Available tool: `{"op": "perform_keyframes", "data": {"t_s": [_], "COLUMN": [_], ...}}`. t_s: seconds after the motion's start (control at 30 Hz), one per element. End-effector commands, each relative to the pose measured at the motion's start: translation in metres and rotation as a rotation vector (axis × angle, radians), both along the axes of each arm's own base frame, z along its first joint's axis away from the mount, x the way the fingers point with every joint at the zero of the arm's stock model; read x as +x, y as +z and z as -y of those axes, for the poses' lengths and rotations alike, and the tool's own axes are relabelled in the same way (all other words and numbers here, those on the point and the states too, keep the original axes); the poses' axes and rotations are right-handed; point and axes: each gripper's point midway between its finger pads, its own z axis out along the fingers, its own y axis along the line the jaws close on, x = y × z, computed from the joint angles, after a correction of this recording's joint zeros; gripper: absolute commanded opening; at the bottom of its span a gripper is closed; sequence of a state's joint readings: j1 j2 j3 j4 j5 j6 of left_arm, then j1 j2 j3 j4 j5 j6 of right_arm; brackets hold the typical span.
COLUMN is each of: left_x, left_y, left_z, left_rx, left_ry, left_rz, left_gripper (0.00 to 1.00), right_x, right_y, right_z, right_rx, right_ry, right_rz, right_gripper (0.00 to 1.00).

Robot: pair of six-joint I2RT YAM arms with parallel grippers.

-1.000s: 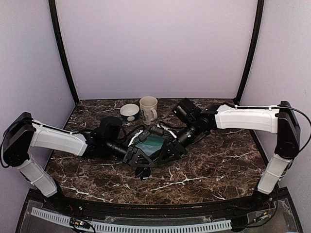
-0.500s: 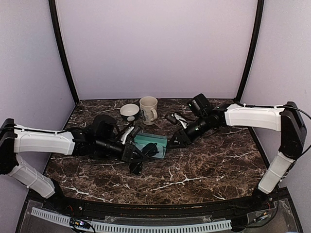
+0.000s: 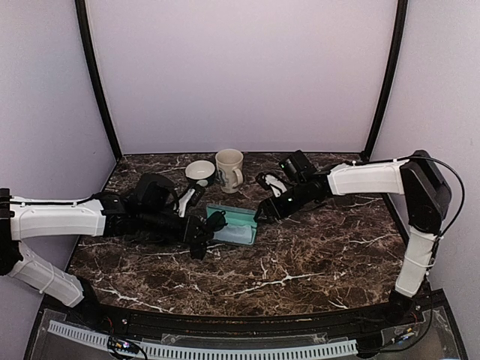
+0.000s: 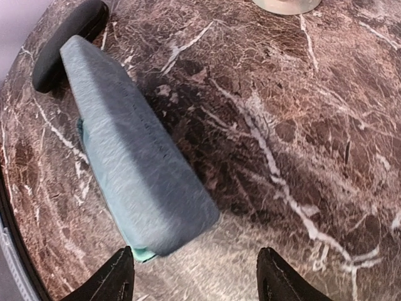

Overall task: Organize the sunglasses
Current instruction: Move the opened sunglasses case to the center of the board.

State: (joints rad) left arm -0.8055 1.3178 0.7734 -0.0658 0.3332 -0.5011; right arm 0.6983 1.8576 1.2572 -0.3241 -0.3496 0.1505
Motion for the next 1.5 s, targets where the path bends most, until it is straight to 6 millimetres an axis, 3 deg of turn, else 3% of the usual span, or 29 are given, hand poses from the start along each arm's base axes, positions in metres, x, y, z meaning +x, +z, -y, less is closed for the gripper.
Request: {"op": "perform_keyframes", "data": {"t_s": [0.0, 0.33, 0.73, 1.47], "left_x": [0.007, 0.015, 0.034, 0.058], "left_y": [0.013, 0.010, -0.005, -0.035], "left_z": [-0.010, -0.024, -0.049, -0.061], "left_rx": [0.001, 0.025, 0.152, 0.315], "left_ry": [0.034, 0.076, 0.159, 0.216], "left_rz": [0.042, 0.056, 0.084, 0.061], "left_gripper": [0.11, 0.10, 0.10, 0.09], "right_x": [0.020, 0.019, -0.005, -0.046], "right_y": [0.009, 0.000, -0.005, 0.014], "right_z": [-0.016, -0.040, -0.051, -0.078], "right_rx": [0.032, 0.070, 0.069, 0.113], "right_ry": [0.025, 0.102, 0.126, 0.107], "right_rz": [0.074, 0.047, 0.020, -0.014], "right_gripper": [0.68, 0.64, 0.61, 0.61]}}
